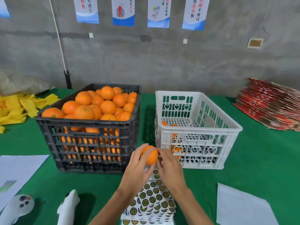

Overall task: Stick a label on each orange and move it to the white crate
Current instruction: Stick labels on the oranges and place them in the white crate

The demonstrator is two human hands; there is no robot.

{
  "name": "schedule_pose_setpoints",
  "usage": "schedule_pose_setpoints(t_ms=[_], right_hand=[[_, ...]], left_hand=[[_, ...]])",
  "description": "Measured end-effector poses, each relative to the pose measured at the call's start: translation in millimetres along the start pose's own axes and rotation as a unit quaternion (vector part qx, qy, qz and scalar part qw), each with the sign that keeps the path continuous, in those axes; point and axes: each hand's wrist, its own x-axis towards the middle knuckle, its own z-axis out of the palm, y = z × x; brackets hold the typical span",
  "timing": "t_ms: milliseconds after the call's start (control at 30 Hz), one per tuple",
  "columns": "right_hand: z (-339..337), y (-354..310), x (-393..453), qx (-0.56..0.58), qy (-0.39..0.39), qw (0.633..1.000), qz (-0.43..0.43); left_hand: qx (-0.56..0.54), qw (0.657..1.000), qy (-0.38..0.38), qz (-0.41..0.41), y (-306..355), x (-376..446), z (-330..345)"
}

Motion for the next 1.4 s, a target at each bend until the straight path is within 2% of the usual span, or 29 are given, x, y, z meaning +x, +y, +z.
schedule_pose_setpoints(t_ms=[100,267,467,667,733,867,933,1133,1400], right_hand=[[16.0,24.8,-17.6,0.015,-0.117,0.992,0.053],[32.6,38.0,-27.8,-0.01,-0.17,0.984,0.06],[39.5,35.9,-18.6,-0.05,-0.175,0.981,0.075],[45.5,28.0,-10.4,-0.121,-0.183,0.974,0.049],[45.4,30.9,-10.2,-0.101,-0.176,0.978,0.05],[37.8,48.1,-23.5,0.086,-0.177,0.977,0.086],[35.8,52.7,-34.1,0.137,-0.177,0.97,0.089],[40.4,55.0,-38.3,0.136,-0.146,0.975,0.098],[44.3,53.7,-37.7,0.074,-0.108,0.982,0.134]], left_hand=[[-0.036,0.992,-0.071,-0.101,-19.7,-20.8,31.0],[-0.044,0.982,-0.074,-0.166,-30.9,-30.2,46.6],[-0.055,0.976,-0.063,-0.199,-35.5,-32.9,51.2],[-0.056,0.976,-0.053,-0.203,-39.0,-35.0,53.1],[-0.064,0.975,-0.051,-0.206,-39.5,-35.8,52.1],[-0.072,0.974,-0.049,-0.207,-40.7,-36.3,51.5],[-0.064,0.976,-0.051,-0.204,-39.9,-36.0,51.8],[-0.055,0.978,-0.049,-0.196,-39.1,-37.3,52.5],[-0.049,0.979,-0.048,-0.192,-40.3,-37.7,53.5]])
